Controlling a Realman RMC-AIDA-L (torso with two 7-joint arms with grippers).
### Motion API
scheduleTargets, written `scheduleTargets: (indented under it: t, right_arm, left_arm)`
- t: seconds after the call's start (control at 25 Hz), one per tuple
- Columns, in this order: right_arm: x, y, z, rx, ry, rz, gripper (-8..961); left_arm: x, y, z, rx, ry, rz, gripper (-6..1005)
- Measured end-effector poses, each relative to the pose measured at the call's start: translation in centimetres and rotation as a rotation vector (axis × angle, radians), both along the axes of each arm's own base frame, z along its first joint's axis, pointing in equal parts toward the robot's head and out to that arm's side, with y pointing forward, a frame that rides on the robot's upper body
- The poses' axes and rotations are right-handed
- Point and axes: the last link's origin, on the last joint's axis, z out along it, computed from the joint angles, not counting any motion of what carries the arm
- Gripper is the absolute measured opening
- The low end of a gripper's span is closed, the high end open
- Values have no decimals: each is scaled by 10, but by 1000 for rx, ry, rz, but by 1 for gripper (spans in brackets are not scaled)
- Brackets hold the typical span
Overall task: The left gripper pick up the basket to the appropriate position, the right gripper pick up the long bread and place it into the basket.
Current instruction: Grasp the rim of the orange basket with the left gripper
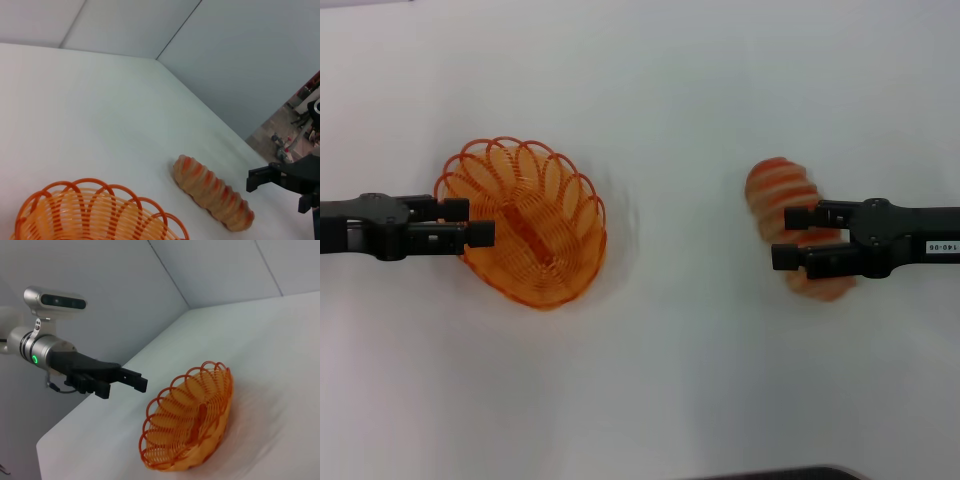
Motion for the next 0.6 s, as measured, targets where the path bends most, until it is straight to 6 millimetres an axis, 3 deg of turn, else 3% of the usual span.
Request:
scheduleTargets:
  t: [0.6]
  right_arm:
    - [0,2,-2,1,-11,-4,942]
  left_arm:
    - [-4,1,-1,14,18,15,855]
